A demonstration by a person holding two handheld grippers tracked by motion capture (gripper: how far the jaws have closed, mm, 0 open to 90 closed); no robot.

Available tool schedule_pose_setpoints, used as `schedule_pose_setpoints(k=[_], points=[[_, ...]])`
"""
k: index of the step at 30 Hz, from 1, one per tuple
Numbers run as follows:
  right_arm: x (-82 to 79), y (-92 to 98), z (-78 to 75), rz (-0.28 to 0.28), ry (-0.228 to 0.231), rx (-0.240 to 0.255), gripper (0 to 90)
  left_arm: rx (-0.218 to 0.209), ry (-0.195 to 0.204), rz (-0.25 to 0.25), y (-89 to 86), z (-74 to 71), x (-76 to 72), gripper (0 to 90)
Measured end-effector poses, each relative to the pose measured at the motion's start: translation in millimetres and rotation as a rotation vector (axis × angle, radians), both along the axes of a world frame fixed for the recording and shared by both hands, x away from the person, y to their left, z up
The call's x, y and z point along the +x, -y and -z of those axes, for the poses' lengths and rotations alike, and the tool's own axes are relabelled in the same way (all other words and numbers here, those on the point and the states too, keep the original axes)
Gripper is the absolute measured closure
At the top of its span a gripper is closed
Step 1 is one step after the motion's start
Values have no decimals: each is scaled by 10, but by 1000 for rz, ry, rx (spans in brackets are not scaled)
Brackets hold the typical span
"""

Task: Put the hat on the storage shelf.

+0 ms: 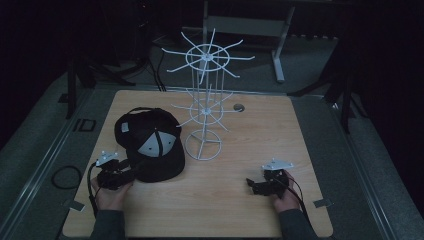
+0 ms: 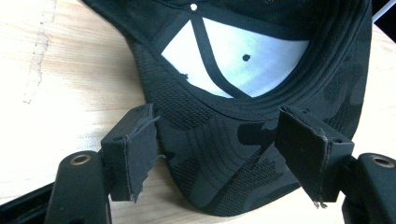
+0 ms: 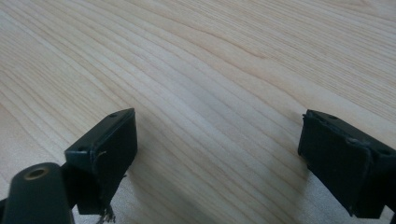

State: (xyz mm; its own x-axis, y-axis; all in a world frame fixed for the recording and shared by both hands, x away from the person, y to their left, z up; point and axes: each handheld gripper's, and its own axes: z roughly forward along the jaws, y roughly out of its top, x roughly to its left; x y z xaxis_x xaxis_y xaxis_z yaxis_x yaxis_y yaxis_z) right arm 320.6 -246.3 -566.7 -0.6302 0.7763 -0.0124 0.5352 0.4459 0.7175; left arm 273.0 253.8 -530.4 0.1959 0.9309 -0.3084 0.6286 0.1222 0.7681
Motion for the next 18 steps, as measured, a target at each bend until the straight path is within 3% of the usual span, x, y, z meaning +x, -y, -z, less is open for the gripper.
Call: schedule_pose_setpoints(k=[18], points=[[0,0,0,0,0,0,117,10,-24,-7,-11,77,30,294]])
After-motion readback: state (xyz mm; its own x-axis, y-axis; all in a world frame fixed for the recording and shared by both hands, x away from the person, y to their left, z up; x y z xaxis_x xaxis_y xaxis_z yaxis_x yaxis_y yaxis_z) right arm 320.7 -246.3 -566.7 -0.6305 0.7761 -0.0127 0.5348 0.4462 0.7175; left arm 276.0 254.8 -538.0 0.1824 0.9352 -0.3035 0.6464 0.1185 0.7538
